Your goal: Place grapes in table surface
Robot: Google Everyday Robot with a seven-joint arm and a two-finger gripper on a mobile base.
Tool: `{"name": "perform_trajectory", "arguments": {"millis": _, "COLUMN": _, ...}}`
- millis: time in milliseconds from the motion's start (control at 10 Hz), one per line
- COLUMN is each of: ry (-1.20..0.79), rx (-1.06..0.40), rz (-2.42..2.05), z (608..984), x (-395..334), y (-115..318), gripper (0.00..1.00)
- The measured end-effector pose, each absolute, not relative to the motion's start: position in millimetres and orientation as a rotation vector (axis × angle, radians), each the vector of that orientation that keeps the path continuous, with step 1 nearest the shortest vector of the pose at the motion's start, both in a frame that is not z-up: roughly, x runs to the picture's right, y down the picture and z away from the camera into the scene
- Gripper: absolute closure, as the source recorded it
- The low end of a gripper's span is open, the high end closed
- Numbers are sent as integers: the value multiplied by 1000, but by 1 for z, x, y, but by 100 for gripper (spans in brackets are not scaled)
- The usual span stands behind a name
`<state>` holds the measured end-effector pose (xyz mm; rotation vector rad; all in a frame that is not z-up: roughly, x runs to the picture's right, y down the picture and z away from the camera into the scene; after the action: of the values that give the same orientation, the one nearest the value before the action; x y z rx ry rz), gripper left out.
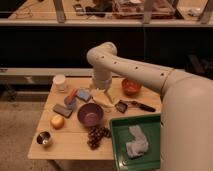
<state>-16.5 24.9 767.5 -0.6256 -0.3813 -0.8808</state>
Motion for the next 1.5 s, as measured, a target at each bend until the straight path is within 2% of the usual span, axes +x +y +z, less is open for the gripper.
{"name": "perform_trajectory", "arguments": {"millis": 600, "ry": -380, "rx": -626, "rz": -883, "z": 767, "x": -17, "y": 25, "gripper": 20}}
{"name": "perform_trajectory", "arguments": {"millis": 900, "ry": -336, "rx": -616, "rz": -940, "z": 754, "x": -25, "y": 33, "gripper": 20}}
{"name": "perform_trajectory", "arguments": {"millis": 1200, "ry": -341, "rx": -571, "rz": -1020, "z": 720, "x": -30, "y": 70, "gripper": 20}}
{"name": "perform_trajectory", "arguments": {"millis": 1500, "ry": -479, "rx": -525, "rz": -1107, "z": 691, "x": -29, "y": 127, "gripper": 20}}
